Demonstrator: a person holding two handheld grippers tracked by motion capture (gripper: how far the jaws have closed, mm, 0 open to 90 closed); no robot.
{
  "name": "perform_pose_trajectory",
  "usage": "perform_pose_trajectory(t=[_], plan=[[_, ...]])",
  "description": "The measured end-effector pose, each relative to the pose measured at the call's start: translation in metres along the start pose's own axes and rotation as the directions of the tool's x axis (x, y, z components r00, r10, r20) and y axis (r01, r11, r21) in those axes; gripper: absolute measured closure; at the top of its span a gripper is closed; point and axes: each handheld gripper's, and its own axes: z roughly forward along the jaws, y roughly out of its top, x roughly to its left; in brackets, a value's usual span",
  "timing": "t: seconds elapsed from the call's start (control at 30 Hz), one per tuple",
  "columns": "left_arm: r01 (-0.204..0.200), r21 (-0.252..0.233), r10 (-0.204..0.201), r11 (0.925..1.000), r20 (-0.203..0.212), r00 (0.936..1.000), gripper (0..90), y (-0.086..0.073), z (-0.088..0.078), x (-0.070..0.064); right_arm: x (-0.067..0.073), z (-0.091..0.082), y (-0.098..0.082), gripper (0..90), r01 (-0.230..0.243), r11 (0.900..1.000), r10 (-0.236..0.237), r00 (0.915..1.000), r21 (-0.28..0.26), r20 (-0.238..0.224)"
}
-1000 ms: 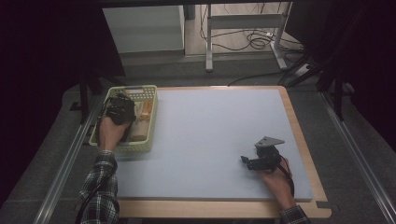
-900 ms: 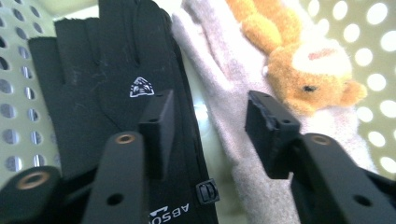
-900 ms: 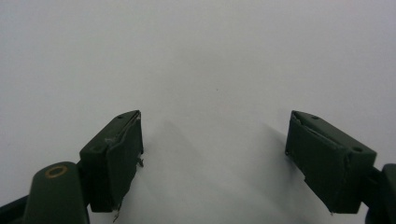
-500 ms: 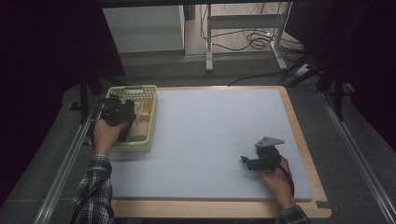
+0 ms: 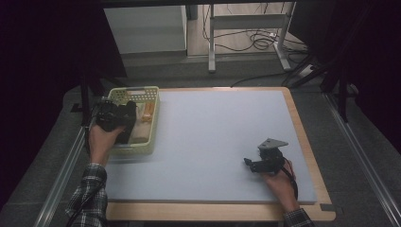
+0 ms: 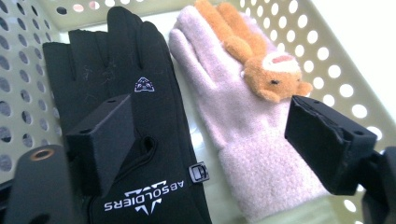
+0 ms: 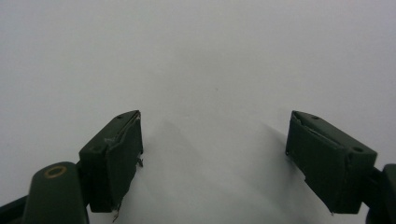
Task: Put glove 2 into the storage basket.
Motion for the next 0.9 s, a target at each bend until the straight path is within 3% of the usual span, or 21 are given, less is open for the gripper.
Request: perform_pose_trajectory(t=[0.5, 0.9], plan=[[-0.007, -0.045, 0.009, 0.999, 0.048, 0.9988, 7.9, -0.012, -0.015, 0.0, 0.0, 0.0, 0.0, 18.3, 0.001, 1.0, -0.001, 1.0, 0.0, 0.001], [-0.051, -0.079, 0.059, 0.9956, 0.113, 0.9919, 3.9, -0.019, -0.023, -0.017, 0.0, 0.0, 0.0, 18.2, 0.0, 1.0, 0.0, 1.0, 0.001, 0.002]])
